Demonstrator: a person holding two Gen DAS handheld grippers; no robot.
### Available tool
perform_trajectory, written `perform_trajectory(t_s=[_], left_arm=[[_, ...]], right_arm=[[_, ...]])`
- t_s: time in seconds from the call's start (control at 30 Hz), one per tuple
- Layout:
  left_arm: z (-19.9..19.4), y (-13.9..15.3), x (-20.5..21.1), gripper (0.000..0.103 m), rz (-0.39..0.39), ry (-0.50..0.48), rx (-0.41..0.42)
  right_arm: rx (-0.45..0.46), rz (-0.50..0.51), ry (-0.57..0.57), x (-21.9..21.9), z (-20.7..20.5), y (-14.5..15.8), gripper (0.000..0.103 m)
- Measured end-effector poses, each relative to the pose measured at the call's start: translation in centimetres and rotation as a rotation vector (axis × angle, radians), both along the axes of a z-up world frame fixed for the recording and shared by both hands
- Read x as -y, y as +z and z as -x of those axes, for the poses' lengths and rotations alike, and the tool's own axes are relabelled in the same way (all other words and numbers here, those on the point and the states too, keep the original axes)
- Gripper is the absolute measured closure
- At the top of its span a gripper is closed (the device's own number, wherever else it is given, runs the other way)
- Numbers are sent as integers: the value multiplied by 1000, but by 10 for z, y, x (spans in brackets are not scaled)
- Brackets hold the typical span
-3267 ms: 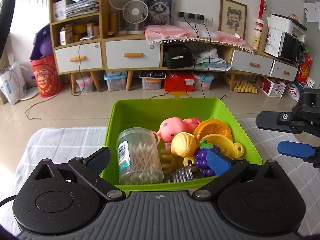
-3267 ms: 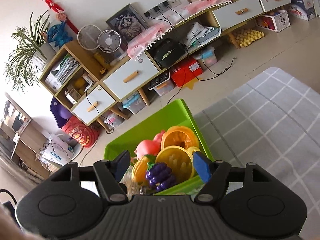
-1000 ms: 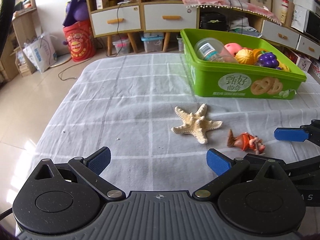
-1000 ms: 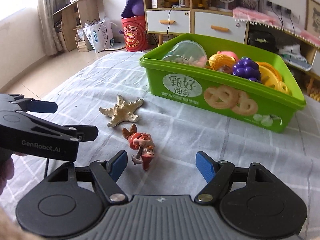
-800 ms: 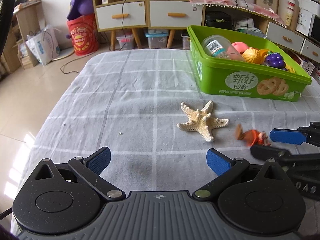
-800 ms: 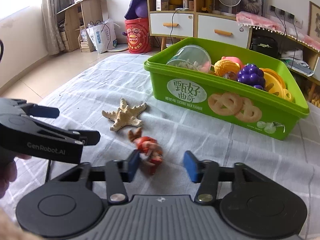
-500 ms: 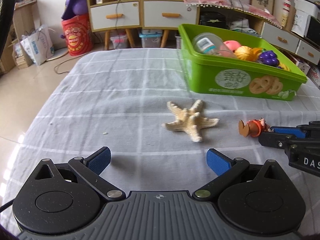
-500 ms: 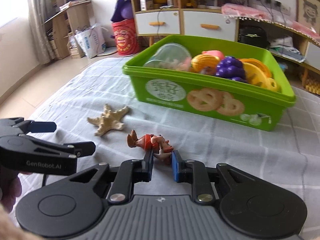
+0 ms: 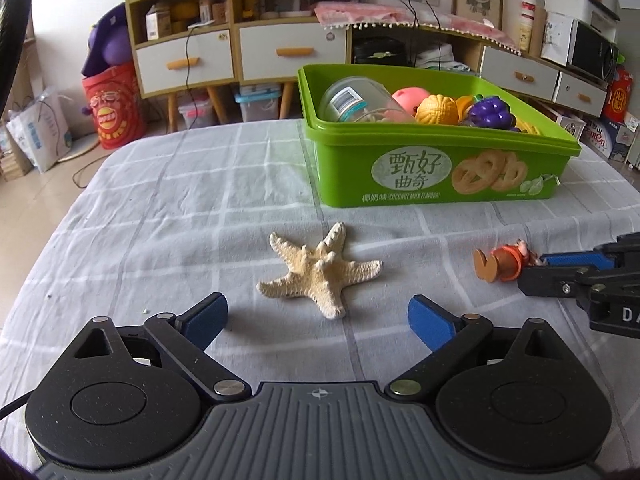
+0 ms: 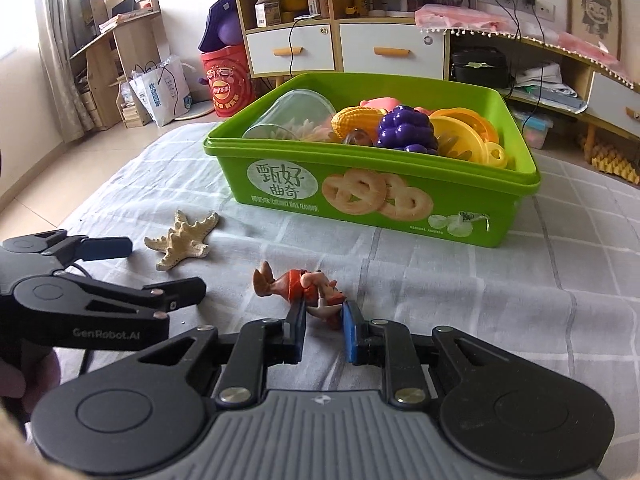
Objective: Organize rigid objects
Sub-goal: 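Grasp the orange figure with the right tool while the left tool grasps the starfish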
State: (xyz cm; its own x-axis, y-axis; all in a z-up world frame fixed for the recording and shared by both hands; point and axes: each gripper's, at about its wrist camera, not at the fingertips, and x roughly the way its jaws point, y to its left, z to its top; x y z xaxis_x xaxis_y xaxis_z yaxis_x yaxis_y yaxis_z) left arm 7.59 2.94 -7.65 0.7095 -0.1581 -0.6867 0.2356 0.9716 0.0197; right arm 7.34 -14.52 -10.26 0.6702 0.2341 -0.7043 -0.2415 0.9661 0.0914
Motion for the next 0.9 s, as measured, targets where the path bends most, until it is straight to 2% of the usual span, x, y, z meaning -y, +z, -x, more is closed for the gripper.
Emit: perform_trajectory(t_s=[0.13,0.33,0.4,0.57,0.9], left_arm=[[-5,0,-2,13,17,8,14],[-10,0,1,25,24,-7,35],[-9,1,2,30,26,-15,39],[-8,1,4,31,18,-14,38],[-5,3,1,32,15,4,25]], right_arm=[[6,-5,9,-1,2,0,92],[15,4,48,-10,3,-2,68],[22,22,59,-14,4,-3,65],[39,70,69,-24,4,-5,62],[46,77,57,-28,-2,-6,62]])
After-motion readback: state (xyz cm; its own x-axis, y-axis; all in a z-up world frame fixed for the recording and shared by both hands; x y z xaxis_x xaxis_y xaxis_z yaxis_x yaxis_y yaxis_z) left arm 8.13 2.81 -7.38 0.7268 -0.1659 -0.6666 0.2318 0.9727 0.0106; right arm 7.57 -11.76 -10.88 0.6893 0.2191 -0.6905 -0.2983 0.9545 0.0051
